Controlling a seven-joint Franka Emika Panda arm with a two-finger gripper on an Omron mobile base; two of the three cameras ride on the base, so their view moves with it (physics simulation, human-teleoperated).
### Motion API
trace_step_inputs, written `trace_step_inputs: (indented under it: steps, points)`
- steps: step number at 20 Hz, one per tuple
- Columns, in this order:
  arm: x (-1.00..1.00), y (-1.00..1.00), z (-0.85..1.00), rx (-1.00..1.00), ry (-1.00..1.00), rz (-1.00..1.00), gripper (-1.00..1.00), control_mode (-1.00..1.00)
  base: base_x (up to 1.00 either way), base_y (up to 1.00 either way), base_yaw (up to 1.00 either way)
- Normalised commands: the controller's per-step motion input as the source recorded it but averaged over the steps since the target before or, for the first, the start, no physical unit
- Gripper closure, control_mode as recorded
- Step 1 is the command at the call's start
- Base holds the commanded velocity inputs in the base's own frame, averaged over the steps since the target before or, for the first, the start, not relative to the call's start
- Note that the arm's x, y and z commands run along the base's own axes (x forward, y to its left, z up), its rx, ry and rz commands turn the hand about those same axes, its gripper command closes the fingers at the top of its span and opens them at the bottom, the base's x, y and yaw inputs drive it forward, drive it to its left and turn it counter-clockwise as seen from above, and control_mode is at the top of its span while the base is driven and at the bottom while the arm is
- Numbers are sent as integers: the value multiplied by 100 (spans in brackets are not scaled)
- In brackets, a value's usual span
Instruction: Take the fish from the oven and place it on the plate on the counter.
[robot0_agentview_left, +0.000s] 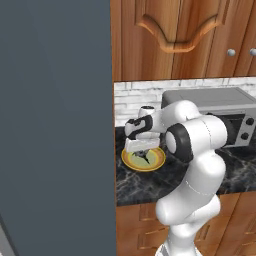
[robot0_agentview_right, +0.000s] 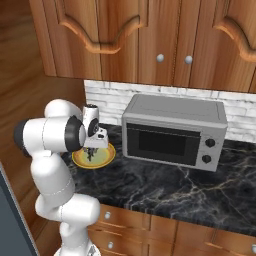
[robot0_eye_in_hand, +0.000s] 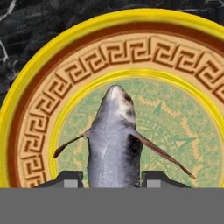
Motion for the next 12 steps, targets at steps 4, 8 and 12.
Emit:
trace_step_inputs:
  steps: [4, 8, 12]
  points:
    - [0, 2, 0, 0, 0, 0, -100, -100, 0, 0, 0]
    - [-8, 4, 6, 0, 0, 0, -100, -100, 0, 0, 0]
    - [-68, 0, 45, 0, -13, 0, -100, -100, 0, 0, 0]
